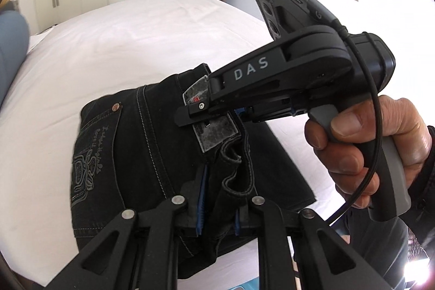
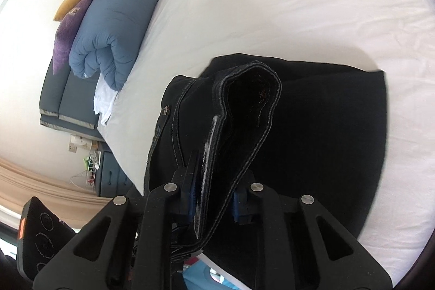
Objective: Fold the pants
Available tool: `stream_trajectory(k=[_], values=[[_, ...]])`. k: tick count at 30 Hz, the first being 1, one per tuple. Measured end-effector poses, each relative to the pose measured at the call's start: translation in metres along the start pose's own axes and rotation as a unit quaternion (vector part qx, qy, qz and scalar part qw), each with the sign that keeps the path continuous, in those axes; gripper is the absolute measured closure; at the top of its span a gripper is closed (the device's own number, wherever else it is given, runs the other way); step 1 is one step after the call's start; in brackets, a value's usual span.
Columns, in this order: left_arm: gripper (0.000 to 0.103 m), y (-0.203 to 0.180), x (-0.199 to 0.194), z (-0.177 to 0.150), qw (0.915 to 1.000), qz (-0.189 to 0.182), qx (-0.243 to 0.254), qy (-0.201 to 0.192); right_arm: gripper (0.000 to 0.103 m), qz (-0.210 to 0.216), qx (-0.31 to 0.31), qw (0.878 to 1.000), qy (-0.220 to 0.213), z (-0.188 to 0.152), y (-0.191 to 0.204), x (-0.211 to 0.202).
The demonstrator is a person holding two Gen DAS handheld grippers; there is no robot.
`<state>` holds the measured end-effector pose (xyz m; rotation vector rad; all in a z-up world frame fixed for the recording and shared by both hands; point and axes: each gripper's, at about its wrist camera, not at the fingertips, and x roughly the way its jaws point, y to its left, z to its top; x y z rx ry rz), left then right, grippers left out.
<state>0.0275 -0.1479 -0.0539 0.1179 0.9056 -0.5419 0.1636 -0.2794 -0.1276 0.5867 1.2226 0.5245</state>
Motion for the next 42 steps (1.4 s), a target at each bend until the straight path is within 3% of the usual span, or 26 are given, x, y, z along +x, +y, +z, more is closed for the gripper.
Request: stream_trajectory(k=[6, 14, 24, 26, 29, 31, 33, 37, 42], values=[[0.087, -0.020, 0.023, 0.023, 0.9995, -0.006, 0.027, 0.014, 0.086, -0.015, 0.006, 1.000, -0.017, -0.007, -0.046, -0.016], [0.087, -0.058, 0.033, 0.018, 0.9983, -0.013, 0.053, 0.019, 0.086, -0.023, 0.005, 0.999, -0.032, -0.002, -0.081, -0.039], [0.087, -0.058, 0.053, 0.011, 0.9966, -0.016, 0.073, 0.034, 0.087, -0.009, 0.033, 0.998, -0.044, -0.014, -0.113, -0.041], [0.083, -0.056, 0.059, 0.010, 0.9964, -0.021, 0.073, 0.037, 0.087, -0.002, 0.045, 0.998, -0.047, -0.017, -0.119, -0.040], [0.075, -0.044, 0.055, 0.011, 0.9969, -0.056, 0.042, 0.035, 0.086, 0.028, 0.069, 0.996, -0.042, -0.019, -0.134, -0.036], [0.063, -0.032, 0.040, 0.011, 0.9958, -0.085, 0.020, 0.026, 0.083, 0.060, 0.107, 0.991, -0.043, -0.021, -0.147, -0.040], [0.050, -0.020, 0.022, 0.009, 0.9952, -0.097, 0.008, 0.010, 0.078, 0.052, 0.117, 0.990, -0.059, -0.024, -0.148, -0.051], [0.048, 0.021, -0.017, 0.003, 0.9943, -0.099, -0.035, -0.017, 0.076, 0.006, 0.127, 0.987, -0.095, -0.030, -0.143, -0.083], [0.051, 0.064, -0.032, -0.002, 0.9917, -0.097, -0.078, -0.031, 0.078, 0.076, 0.079, 0.990, -0.093, -0.031, -0.089, -0.097]])
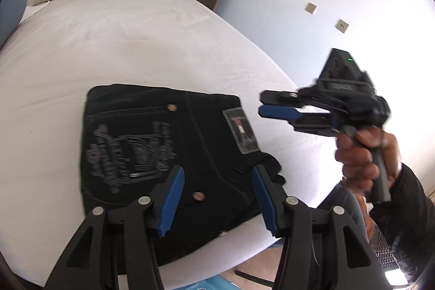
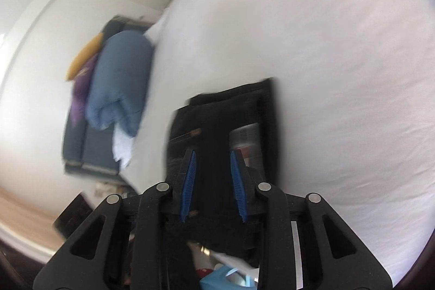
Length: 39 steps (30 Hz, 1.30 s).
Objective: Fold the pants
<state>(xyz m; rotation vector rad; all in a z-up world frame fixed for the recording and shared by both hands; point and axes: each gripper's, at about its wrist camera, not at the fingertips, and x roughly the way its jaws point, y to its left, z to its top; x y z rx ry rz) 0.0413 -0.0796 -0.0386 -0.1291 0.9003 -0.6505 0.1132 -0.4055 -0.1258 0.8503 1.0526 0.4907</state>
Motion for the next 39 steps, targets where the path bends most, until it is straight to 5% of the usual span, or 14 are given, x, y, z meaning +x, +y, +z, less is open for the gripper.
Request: stream_trajectory(k=[3, 7, 8, 10, 13, 17, 24, 34, 39], values=[[0.072, 0.026, 0.003, 0.013, 0.9995, -0.020, -0.026, 0.002, 0.078, 0.020, -0.029, 0.998, 0.049, -0.011, 0.026, 0.031], [0.102, 0.083, 0.020, 0.050, 0.9923, -0.073, -0.101, 0.002, 0.078, 0.002, 0.021, 0.996, 0.092, -0.013, -0.003, 0.073], [0.102, 0.097, 0.029, 0.057, 0.9892, -0.086, -0.118, 0.006, 0.081, -0.008, 0.036, 0.995, 0.096, -0.013, -0.015, 0.078], [0.103, 0.130, 0.049, 0.072, 0.9800, -0.122, -0.156, 0.018, 0.103, -0.014, 0.080, 0.992, 0.095, -0.012, -0.046, 0.083], [0.103, 0.160, 0.076, 0.079, 0.9717, -0.141, -0.184, 0.045, 0.103, 0.036, 0.136, 0.987, 0.081, -0.018, -0.072, 0.085], [0.103, 0.179, 0.100, 0.058, 0.9676, -0.150, -0.190, 0.071, 0.103, 0.023, 0.126, 0.988, 0.081, -0.018, -0.070, 0.089], [0.103, 0.180, 0.080, 0.021, 0.9616, -0.194, -0.186, 0.057, 0.103, 0.027, 0.113, 0.990, 0.086, -0.021, -0.068, 0.099], [0.103, 0.146, 0.047, -0.021, 0.9669, -0.212, -0.123, 0.072, 0.103, 0.014, 0.096, 0.992, 0.077, -0.021, -0.061, 0.099], [0.102, 0.150, 0.045, -0.046, 0.9561, -0.227, -0.171, 0.073, 0.103, 0.013, 0.093, 0.993, 0.074, -0.024, -0.060, 0.097]])
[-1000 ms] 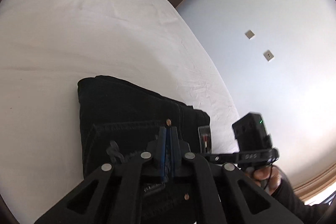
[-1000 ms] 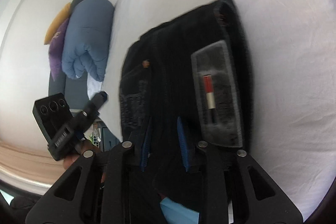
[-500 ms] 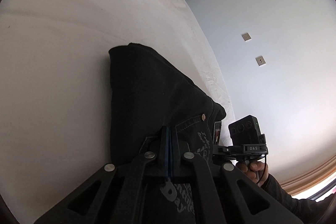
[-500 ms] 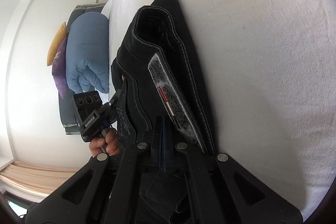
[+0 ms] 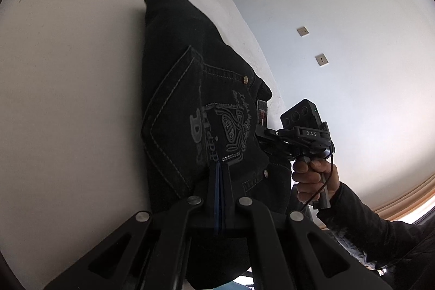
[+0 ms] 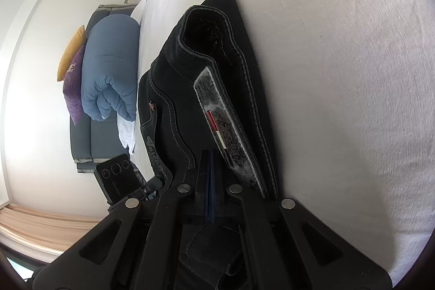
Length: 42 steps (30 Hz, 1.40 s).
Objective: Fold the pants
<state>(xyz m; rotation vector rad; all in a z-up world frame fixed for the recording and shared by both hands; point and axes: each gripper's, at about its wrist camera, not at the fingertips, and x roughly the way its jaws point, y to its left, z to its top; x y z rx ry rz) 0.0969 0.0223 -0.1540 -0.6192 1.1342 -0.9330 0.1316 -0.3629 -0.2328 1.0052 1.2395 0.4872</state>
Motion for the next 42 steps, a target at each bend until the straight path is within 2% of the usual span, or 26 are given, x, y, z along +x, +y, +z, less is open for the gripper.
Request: stream_trajectory(k=[6, 12, 16, 18, 20, 23, 26, 30, 33, 34, 35, 36, 37, 38, 39, 40, 41, 42], values=[[0.098, 0.001, 0.009, -0.003, 0.9990, 0.043, 0.007, -0.003, 0.103, -0.005, -0.003, 1.000, -0.004, -0.004, 0.001, 0.002], [0.097, 0.004, 0.008, -0.002, 0.9990, 0.042, 0.010, -0.011, 0.103, -0.007, -0.010, 1.000, -0.006, -0.007, 0.004, 0.005], [0.102, -0.028, -0.013, -0.007, 0.9983, 0.035, 0.035, -0.030, 0.103, -0.020, -0.017, 1.000, -0.005, -0.020, 0.025, -0.007], [0.102, -0.037, -0.007, -0.017, 0.9972, 0.052, 0.054, -0.009, 0.099, -0.012, -0.040, 0.999, -0.001, -0.037, 0.035, -0.013], [0.099, -0.036, 0.008, -0.029, 0.9942, 0.080, 0.070, 0.016, 0.099, -0.014, -0.052, 0.999, 0.004, -0.052, 0.035, -0.014], [0.097, -0.019, 0.012, -0.031, 0.9978, 0.060, 0.028, 0.006, 0.101, 0.002, -0.040, 0.999, -0.003, -0.067, 0.018, -0.011], [0.097, -0.022, 0.017, -0.031, 0.9955, 0.079, 0.051, 0.009, 0.103, 0.012, -0.046, 0.999, -0.016, -0.069, 0.009, -0.008], [0.096, -0.011, 0.018, -0.026, 0.9983, 0.053, 0.025, 0.006, 0.103, 0.001, -0.066, 0.998, -0.010, -0.067, 0.011, -0.003], [0.098, -0.027, 0.002, -0.024, 0.9971, 0.065, 0.039, -0.001, 0.103, -0.006, -0.068, 0.998, -0.001, -0.068, 0.022, -0.008], [0.098, -0.039, -0.012, -0.021, 0.9964, 0.065, 0.053, -0.018, 0.101, -0.009, -0.073, 0.997, -0.005, -0.068, 0.030, -0.015], [0.085, -0.046, -0.023, -0.019, 0.9959, 0.059, 0.060, -0.035, 0.092, 0.003, -0.080, 0.997, -0.019, -0.070, 0.039, -0.027], [0.074, -0.053, -0.037, -0.015, 0.9953, 0.043, 0.064, -0.058, 0.090, 0.022, -0.089, 0.995, -0.035, -0.070, 0.045, -0.039], [0.044, -0.057, -0.050, -0.010, 0.9944, 0.033, 0.063, -0.078, 0.087, 0.042, -0.099, 0.993, -0.054, -0.071, 0.051, -0.053], [0.023, -0.056, -0.060, -0.002, 0.9929, 0.044, 0.056, -0.095, 0.072, 0.050, -0.106, 0.990, -0.077, -0.071, 0.056, -0.066], [0.022, -0.053, -0.067, 0.006, 0.9914, 0.055, 0.052, -0.107, 0.039, 0.042, -0.104, 0.989, -0.098, -0.069, 0.057, -0.076], [0.022, -0.049, -0.068, 0.012, 0.9911, 0.061, 0.052, -0.106, 0.025, 0.031, -0.097, 0.988, -0.114, -0.066, 0.055, -0.082], [0.023, -0.043, -0.066, 0.020, 0.9905, 0.084, 0.047, -0.098, 0.020, 0.020, -0.088, 0.988, -0.124, -0.061, 0.051, -0.085], [0.023, -0.035, -0.061, 0.028, 0.9892, 0.114, 0.036, -0.085, 0.020, 0.009, -0.076, 0.990, -0.119, -0.054, 0.046, -0.083]])
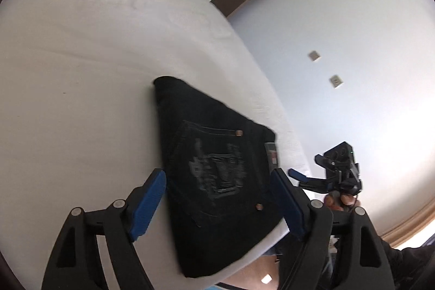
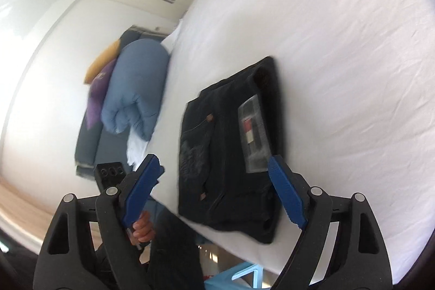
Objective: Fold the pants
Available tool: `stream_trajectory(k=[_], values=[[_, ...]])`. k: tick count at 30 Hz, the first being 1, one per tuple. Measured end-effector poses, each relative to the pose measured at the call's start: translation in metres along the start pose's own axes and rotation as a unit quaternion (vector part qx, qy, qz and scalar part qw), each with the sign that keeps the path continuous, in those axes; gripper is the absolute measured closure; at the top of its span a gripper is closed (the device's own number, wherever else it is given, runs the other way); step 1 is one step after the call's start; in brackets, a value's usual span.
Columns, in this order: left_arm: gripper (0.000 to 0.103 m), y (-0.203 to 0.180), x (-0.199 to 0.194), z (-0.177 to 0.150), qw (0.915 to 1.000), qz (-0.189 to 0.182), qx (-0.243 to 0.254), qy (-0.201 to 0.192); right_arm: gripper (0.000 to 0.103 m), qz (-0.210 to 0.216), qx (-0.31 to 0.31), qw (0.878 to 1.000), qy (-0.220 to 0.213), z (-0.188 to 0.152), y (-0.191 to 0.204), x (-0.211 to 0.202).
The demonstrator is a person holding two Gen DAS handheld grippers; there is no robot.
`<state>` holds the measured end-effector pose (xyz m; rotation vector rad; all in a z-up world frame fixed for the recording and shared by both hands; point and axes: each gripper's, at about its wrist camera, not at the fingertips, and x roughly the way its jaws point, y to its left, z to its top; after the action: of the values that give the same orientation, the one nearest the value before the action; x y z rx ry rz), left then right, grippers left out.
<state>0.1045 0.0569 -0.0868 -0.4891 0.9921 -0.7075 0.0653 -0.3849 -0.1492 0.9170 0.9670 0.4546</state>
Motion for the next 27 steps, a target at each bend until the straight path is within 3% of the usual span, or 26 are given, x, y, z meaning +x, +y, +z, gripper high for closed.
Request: stream_trajectory(k=[3, 7, 10, 12, 15, 17, 21, 23, 27], values=[[0.030, 0.012, 0.018, 0.006, 0.9986, 0.032, -0.012, 0.041, 0.022, -0.054, 0.053, 0.997, 0.031, 0.011, -0.026, 0.019], [0.030, 0.014, 0.036, 0.007, 0.9957, 0.052, -0.002, 0.076, 0.023, -0.058, 0.055, 0.996, 0.044, 0.022, -0.027, 0.033], [0.036, 0.016, 0.048, 0.005, 0.9926, 0.070, 0.007, 0.100, 0.043, -0.080, 0.045, 0.993, 0.071, 0.028, -0.023, 0.049], [0.037, 0.014, 0.054, 0.006, 0.9907, 0.084, 0.015, 0.106, 0.062, -0.093, 0.047, 0.991, 0.085, 0.031, -0.025, 0.059], [0.039, 0.006, 0.064, 0.008, 0.9874, 0.105, 0.028, 0.115, 0.066, -0.103, 0.046, 0.989, 0.094, 0.032, -0.025, 0.071], [0.048, -0.005, 0.074, 0.009, 0.9853, 0.115, 0.038, 0.120, 0.069, -0.109, 0.046, 0.989, 0.094, 0.028, -0.024, 0.078], [0.061, -0.023, 0.085, 0.007, 0.9767, 0.158, 0.071, 0.127, 0.076, -0.143, 0.008, 0.985, 0.096, 0.025, -0.013, 0.080], [0.074, -0.033, 0.084, 0.006, 0.9726, 0.173, 0.093, 0.125, 0.079, -0.178, -0.030, 0.979, 0.095, 0.023, 0.002, 0.079], [0.082, -0.051, 0.079, 0.008, 0.9661, 0.194, 0.126, 0.114, 0.086, -0.215, -0.095, 0.969, 0.081, 0.021, 0.033, 0.072]])
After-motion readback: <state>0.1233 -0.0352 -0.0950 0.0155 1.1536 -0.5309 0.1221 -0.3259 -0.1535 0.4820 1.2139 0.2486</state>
